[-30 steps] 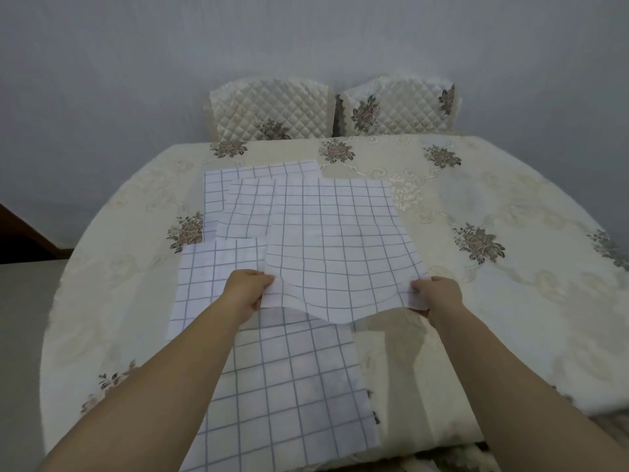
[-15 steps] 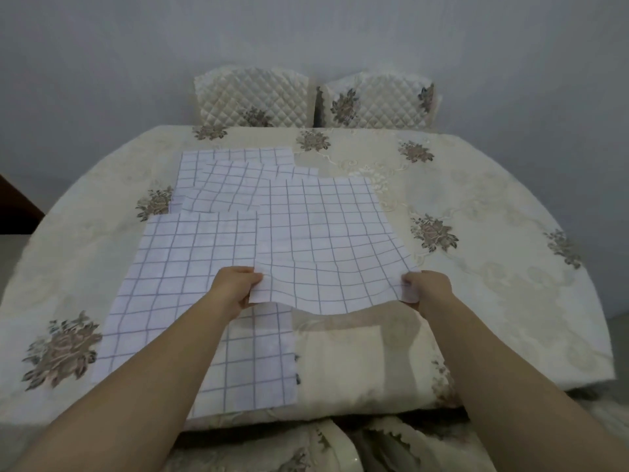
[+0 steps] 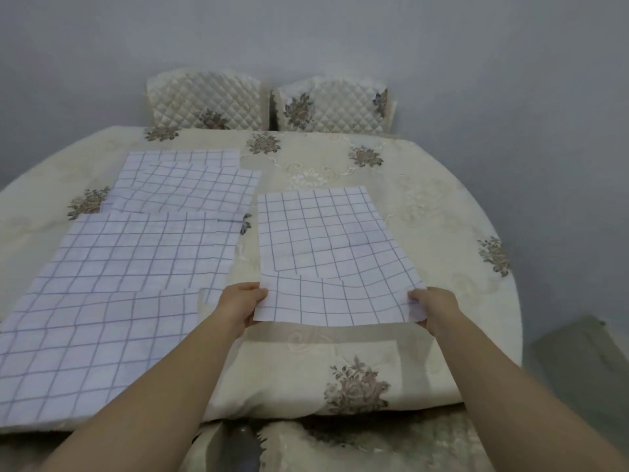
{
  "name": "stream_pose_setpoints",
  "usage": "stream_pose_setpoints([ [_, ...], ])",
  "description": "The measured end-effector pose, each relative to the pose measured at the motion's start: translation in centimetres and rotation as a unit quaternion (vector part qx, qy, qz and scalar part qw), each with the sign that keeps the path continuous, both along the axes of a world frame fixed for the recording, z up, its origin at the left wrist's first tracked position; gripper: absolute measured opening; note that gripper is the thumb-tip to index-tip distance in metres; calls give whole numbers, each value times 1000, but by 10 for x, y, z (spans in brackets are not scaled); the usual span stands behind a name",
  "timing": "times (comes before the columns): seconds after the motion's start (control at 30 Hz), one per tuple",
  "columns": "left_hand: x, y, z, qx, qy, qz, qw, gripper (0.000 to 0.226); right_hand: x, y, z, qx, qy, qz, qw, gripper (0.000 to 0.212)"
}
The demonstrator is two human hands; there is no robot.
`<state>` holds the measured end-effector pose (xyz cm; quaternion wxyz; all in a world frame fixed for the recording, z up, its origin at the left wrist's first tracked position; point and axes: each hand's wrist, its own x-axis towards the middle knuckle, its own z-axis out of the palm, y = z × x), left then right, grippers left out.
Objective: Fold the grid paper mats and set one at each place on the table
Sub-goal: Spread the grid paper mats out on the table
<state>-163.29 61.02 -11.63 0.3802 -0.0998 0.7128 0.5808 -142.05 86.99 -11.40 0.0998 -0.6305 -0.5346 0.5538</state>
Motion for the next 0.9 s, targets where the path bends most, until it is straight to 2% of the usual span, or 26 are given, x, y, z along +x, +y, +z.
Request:
stream_pose_setpoints([
  [0.1, 17, 27, -1, 0, 1, -14, 1000, 20, 25, 18, 3, 8, -12, -11, 1000, 5],
  [0.23, 38, 55, -1, 4, -12, -53, 999, 12, 52, 42, 3, 17, -30, -42, 999, 14],
  [0.47, 67, 77, -16, -32, -25, -110, 993, 7, 84, 60, -7, -23, -65, -79, 995, 9],
  [0.57, 77, 79, -23, -52, -31, -132, 989, 3, 92, 63, -14, -24, -93, -83, 992, 16],
  [0.63, 83, 78, -26, -65, -36, -140, 987, 8, 98, 64, -18, -36, -106, -81, 990, 22],
  [0.8, 88, 73, -30, -80, -68, -154, 982, 3, 110, 66, -35, -43, -147, -79, 985, 44],
  [0.9, 88, 71, -33, -84, -77, -164, 980, 3, 110, 64, -35, -42, -148, -87, 984, 41],
])
